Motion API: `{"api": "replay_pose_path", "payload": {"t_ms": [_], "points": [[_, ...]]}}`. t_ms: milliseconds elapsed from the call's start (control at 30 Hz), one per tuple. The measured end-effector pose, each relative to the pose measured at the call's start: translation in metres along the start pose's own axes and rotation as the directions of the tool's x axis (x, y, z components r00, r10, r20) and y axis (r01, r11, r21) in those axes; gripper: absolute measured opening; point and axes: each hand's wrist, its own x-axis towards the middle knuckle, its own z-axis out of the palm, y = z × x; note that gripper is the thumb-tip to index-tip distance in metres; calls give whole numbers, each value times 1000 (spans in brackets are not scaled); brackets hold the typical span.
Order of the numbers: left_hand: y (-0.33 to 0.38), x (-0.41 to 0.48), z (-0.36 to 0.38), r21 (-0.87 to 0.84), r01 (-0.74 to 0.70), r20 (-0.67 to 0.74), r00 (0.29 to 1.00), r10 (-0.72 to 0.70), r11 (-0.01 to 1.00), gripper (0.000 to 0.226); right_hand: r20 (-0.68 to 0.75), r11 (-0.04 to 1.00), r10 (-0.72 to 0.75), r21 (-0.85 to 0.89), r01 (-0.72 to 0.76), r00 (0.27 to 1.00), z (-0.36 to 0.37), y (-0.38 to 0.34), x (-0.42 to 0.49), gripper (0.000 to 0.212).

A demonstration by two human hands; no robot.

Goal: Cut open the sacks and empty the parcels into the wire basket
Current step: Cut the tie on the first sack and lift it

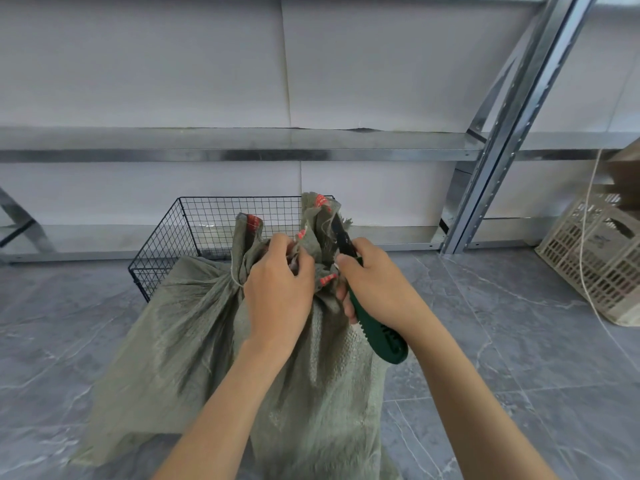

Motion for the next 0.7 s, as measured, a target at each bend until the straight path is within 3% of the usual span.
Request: {"api": "replay_pose_path", "payload": {"t_ms": [167, 267, 367, 500, 600, 700], "points": [[7, -1, -1, -78, 100, 39, 995, -97, 992, 5, -102, 999, -4, 51, 9, 995, -4, 2, 2, 7], [10, -1, -4, -100, 176, 87, 982, -168, 979, 18, -283, 998, -43, 23, 51, 958, -11, 2, 13, 2], [7, 2, -6, -134, 227, 124, 970, -211, 965, 33, -451, 995, -95, -76, 68, 887, -21, 0, 36, 19], [-4, 6, -4, -121, 240, 151, 963, -221, 963, 45, -356, 976, -62, -218, -19, 932, -19, -3, 65, 44], [-10, 9, -6, -106, 224, 153, 966, -207, 969, 47, -238, 967, -7, -249, -54, 971, -10, 0, 77, 29], [-9, 14, -11, -24, 241, 208, 950, -231, 970, 31, -192, 969, 25, -235, -71, 981, -8, 3, 79, 12]]}}
